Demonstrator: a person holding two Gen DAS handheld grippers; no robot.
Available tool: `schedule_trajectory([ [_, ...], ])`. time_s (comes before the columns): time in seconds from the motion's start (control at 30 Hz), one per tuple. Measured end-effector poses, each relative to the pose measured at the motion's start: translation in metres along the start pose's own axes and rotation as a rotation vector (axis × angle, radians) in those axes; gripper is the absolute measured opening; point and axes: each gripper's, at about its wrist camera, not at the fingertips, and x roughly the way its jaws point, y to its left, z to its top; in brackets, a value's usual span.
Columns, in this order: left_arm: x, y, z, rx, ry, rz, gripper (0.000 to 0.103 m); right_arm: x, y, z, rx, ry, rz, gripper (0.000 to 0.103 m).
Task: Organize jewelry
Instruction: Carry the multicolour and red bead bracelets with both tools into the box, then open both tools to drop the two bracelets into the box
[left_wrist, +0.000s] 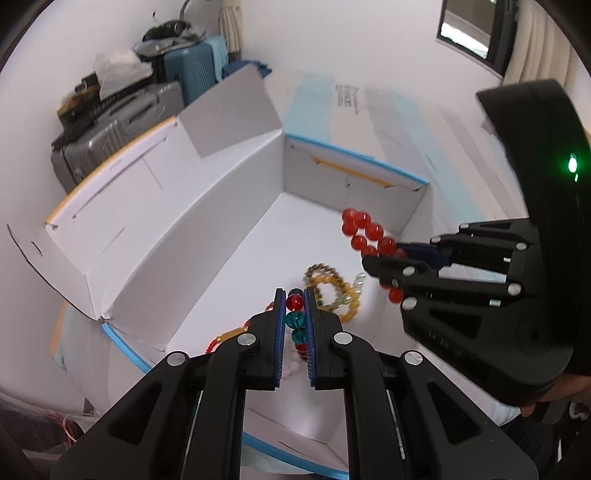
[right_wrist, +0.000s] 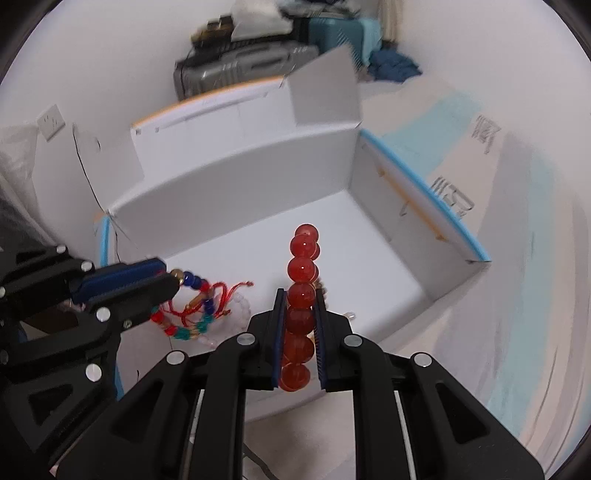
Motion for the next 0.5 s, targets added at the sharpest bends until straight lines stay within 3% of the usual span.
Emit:
schedule_trajectory([
  [0.3,0.041,0.018,-0.006,-0.014,0.122,0.035,0.009,0.054,0.008,0.0,-0.019,0.168,0.004,0.013],
  [0.5,0.058,0.023,-0.01,-0.006,0.153,0.039,0.009,0.074,0.011,0.002,-0.012,0.203,0.015,0.013],
])
